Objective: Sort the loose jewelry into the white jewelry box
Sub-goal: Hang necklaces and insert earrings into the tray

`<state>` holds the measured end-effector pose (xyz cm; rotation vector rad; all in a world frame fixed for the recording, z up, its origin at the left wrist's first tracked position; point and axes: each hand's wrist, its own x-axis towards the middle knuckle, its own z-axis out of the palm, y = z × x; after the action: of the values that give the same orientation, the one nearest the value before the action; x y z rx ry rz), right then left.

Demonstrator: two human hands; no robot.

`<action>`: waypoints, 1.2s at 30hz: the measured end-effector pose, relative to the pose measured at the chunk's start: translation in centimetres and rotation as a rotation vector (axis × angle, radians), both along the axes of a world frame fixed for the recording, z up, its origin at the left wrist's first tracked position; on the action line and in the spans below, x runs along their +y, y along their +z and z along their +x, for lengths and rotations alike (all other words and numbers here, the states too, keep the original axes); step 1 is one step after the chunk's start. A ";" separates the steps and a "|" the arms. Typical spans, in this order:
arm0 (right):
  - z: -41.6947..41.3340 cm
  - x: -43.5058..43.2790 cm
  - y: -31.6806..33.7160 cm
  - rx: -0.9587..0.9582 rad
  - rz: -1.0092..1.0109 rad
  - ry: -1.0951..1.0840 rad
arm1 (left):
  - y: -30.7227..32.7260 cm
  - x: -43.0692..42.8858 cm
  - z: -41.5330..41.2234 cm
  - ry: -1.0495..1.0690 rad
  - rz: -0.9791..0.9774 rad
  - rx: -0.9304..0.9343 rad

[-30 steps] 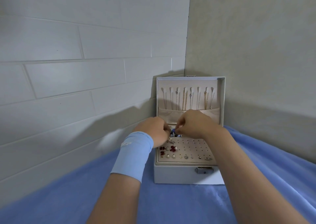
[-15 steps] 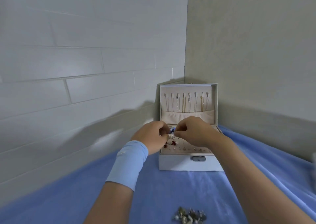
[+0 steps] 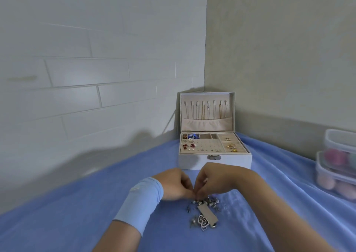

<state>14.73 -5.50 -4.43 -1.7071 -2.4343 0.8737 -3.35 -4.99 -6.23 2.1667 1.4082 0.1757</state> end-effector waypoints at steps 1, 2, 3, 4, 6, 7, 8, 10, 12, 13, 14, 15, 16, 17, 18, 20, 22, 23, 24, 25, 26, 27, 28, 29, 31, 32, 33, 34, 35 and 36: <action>0.0 -0.2 -0.3 0.009 0.001 -0.007 | -0.3 -0.3 -0.1 0.000 -0.007 -0.020; 0.0 -0.3 -0.5 0.013 0.007 -0.011 | -0.7 -0.5 -0.2 -0.001 -0.010 -0.041; 0.0 -0.4 -0.6 0.016 0.011 -0.010 | -0.9 -0.7 -0.3 -0.001 -0.010 -0.059; 0.0 -0.4 -0.7 0.023 0.014 -0.009 | -1.1 -0.7 -0.4 -0.001 -0.006 -0.072; 0.1 -0.4 -1.0 0.072 0.024 -0.012 | -1.2 -0.7 -0.7 -0.002 0.000 -0.104; 0.2 -0.4 -1.1 0.112 0.024 -0.020 | -1.2 -0.7 -0.9 -0.004 0.001 -0.121; 0.4 -0.5 -1.3 0.159 0.021 -0.031 | -1.2 -0.7 -1.0 -0.008 0.002 -0.131; 0.8 -0.6 -1.5 0.265 0.030 -0.070 | -1.3 -0.6 -1.3 -0.010 0.001 -0.153; 1.3 -0.6 -1.6 0.371 0.044 -0.125 | -1.3 -0.7 -1.4 -0.016 0.010 -0.174; 1.5 -0.6 -1.6 0.413 0.038 -0.146 | -1.3 -0.7 -1.4 -0.017 0.023 -0.188; 1.7 -0.6 -1.7 0.443 0.031 -0.161 | -1.4 -0.5 -1.4 -0.012 0.029 -0.195; 1.7 -0.5 -1.8 0.461 0.027 -0.173 | -1.4 -0.6 -1.4 -0.013 0.028 -0.203; 1.7 -0.5 -1.9 0.474 0.031 -0.183 | -1.3 -0.6 -1.3 -0.018 0.017 -0.202; 1.8 -0.4 -2.1 0.488 0.038 -0.195 | -1.3 -0.7 -1.2 -0.027 0.004 -0.200; 1.7 -0.3 -2.3 0.506 0.045 -0.208 | -1.3 -0.8 -1.2 -0.038 -0.007 -0.183; 1.7 -0.2 -2.6 0.548 0.046 -0.237 | -1.2 -0.9 -1.0 -0.060 -0.004 -0.144; 1.8 -0.1 -2.8 0.563 0.043 -0.245 | -1.1 -0.9 -1.0 -0.060 0.001 -0.142; 1.8 -0.1 -2.8 0.554 0.051 -0.240 | -1.1 -1.0 -1.1 -0.050 0.001 -0.158; 1.9 -0.1 -2.8 0.539 0.067 -0.234 | -1.1 -0.9 -1.3 -0.032 0.002 -0.186; 1.9 -0.1 -2.8 0.525 0.088 -0.229 | -1.1 -0.9 -1.4 -0.012 0.002 -0.219; 1.8 -0.1 -2.7 0.525 0.109 -0.226 | -1.0 -0.9 -1.6 0.003 -0.003 -0.256; 1.8 -0.1 -2.7 0.542 0.126 -0.224 | -0.9 -1.0 -1.7 0.012 -0.015 -0.292; 1.7 -0.1 -2.7 0.566 0.136 -0.224 | -0.8 -0.9 -1.8 0.018 -0.033 -0.329; 1.7 -0.2 -2.6 0.588 0.141 -0.227 | -0.7 -1.0 -1.8 0.025 -0.050 -0.363; 1.6 -0.3 -2.4 0.618 0.141 -0.244 | -0.5 -1.0 -1.9 0.053 -0.043 -0.417; 1.5 -0.3 -2.3 0.628 0.140 -0.250 | -0.5 -1.0 -1.9 0.071 -0.024 -0.429; 1.5 -0.3 -2.2 0.631 0.139 -0.251 | -0.3 -1.0 -2.0 0.087 -0.006 -0.433; 1.5 -0.4 -2.0 0.630 0.138 -0.246 | -0.2 -1.0 -2.0 0.095 0.009 -0.435; 1.6 -0.4 -1.8 0.630 0.136 -0.241 | 0.1 -0.8 -2.0 0.099 0.024 -0.443; 1.7 -0.4 -1.5 0.640 0.133 -0.237 | 0.4 -0.6 -2.0 0.099 0.044 -0.458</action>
<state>16.39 -5.86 -5.89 -1.3546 -1.7900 1.0018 -5.32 -5.57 -5.79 1.9270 1.2487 0.6973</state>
